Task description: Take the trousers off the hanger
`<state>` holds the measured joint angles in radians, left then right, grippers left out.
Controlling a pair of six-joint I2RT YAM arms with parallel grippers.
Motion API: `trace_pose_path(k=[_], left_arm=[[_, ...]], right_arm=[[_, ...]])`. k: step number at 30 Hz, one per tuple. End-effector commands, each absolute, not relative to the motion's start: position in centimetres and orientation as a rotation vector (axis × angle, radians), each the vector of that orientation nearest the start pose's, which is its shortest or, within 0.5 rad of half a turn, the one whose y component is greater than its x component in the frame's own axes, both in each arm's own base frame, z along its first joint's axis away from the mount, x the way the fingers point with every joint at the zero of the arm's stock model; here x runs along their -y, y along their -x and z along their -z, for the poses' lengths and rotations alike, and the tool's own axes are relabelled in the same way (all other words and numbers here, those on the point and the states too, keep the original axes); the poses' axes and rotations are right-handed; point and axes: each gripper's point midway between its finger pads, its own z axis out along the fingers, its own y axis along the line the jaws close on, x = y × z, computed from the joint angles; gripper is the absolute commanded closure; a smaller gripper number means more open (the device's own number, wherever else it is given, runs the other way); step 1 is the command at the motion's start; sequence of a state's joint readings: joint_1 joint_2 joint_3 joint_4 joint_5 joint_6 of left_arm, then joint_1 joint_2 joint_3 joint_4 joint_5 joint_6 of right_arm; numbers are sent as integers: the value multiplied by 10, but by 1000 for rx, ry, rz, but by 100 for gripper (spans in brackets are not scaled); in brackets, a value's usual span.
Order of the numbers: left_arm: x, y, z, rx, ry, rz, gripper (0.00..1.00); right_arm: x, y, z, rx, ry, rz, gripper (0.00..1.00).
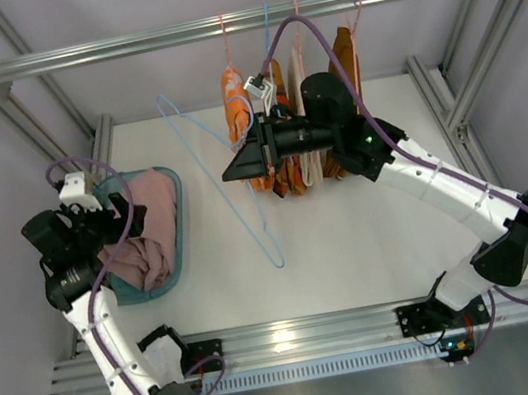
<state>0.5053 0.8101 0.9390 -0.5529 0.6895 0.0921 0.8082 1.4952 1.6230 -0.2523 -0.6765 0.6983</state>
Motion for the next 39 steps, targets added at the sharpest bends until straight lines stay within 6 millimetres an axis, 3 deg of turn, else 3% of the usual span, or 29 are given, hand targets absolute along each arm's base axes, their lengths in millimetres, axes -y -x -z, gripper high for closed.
trace_pose_path(k=[1,3,6,7,10,11,13,14,16,17,21,22,24,34,35,39], left_arm=[[-3,-268,-288,-1854,-150,410,17],[1,-264,-318,-1738,-179,367,15],[20,-250,-352,-1694,-103,488,14],[28,-243,-375,-1675,-83,527,14],[46,-221,-409,-1623,-113,555,14],[49,-214,-418,-1599,-126,541,14],[58,-199,-431,-1554,-166,515,14],[63,-193,-438,-1539,-185,507,14],[71,-183,-434,-1556,-208,535,14],[74,-180,-434,-1560,-213,539,14],[80,-170,-422,-1574,-266,521,14],[79,-169,-420,-1587,-260,526,14],[80,-170,-422,-1599,-264,541,13],[67,-198,-424,-1686,-320,596,14],[66,-198,-435,-1670,-348,561,14],[56,-205,-437,-1709,-386,502,14]], right_arm=[[-393,-205,-428,-1792,681,-1617,100],[-396,-209,-429,-1801,651,-1617,100],[-403,-217,-427,-1831,595,-1624,100],[-405,-221,-427,-1838,568,-1615,100],[-421,-230,-424,-1884,511,-1612,100],[-424,-229,-433,-1867,508,-1614,100],[-434,-235,-425,-1910,471,-1577,100],[-437,-234,-434,-1893,468,-1572,100],[-446,-244,-421,-1945,415,-1507,100],[-448,-245,-429,-1934,397,-1503,100],[-457,-261,-423,-1975,233,-1352,100],[-462,-258,-414,-2010,217,-1313,100],[-464,-262,-417,-1997,167,-1263,100],[-484,-270,-403,-2019,44,-1190,100],[-485,-271,-404,-2016,42,-1191,100],[-491,-275,-401,-2013,30,-1195,100]])
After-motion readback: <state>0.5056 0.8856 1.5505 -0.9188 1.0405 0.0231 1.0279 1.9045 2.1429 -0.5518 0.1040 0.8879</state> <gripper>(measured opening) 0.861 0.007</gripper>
